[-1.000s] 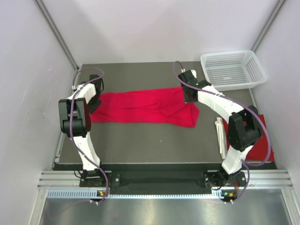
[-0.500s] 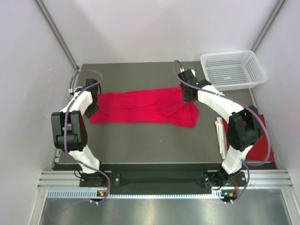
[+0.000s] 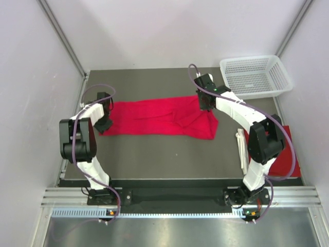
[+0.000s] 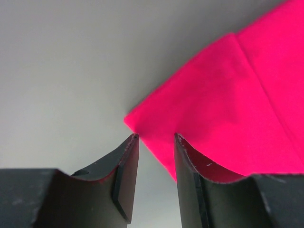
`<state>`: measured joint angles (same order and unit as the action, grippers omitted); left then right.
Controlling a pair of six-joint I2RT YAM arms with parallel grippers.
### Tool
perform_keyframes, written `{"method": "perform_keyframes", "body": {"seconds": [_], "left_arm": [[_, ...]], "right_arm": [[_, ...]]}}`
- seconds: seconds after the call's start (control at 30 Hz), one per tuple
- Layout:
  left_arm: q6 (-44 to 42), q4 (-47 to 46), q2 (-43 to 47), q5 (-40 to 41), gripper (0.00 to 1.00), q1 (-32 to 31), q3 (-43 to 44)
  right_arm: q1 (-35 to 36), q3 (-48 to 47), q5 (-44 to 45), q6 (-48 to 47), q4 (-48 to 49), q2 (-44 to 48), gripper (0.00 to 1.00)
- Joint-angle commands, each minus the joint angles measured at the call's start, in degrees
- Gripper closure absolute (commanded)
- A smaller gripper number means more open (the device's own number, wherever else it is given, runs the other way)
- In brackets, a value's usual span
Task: Fold and stack the t-shirts
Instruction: Fold the tshirt
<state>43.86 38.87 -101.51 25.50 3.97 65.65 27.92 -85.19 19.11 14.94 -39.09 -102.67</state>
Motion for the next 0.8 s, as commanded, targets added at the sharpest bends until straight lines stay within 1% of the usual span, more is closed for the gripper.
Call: {"method": "perform_keyframes", "body": {"seconds": [0.0,0.07,0.2,0.43,0.6,0.77], "left_arm": [[1.41,1.80,-5.08,5.34,0.59,-0.01,2.64],[1.85,3.05,-8.25,8.60,0.59,-0.01,3.69],[2.46,4.19,-11.51,10.45,0.59,-0.01,3.70],[3.69,4.98,-12.74,11.68,0.59,-0.01,3.78],[3.96,5.34,-12.92,11.86,0.59,-0.01,3.96],[4.39,6.39,-13.18,12.47,0.59,-0.01,4.49]], "right_arm": [[-0.68,-3.67,2.33,-1.93,-0.46,-0.86,1.00],[-0.76,-5.16,2.77,-2.54,-0.81,-1.91,1.00],[-0.76,-7.62,3.91,-5.61,-0.73,-3.50,1.00],[-0.68,-12.98,7.69,-10.36,-0.81,-7.27,1.00],[-0.59,-14.57,9.80,-13.88,0.51,-9.82,1.00],[-0.68,-15.97,8.93,-14.06,-0.11,-12.46,1.00]]}}
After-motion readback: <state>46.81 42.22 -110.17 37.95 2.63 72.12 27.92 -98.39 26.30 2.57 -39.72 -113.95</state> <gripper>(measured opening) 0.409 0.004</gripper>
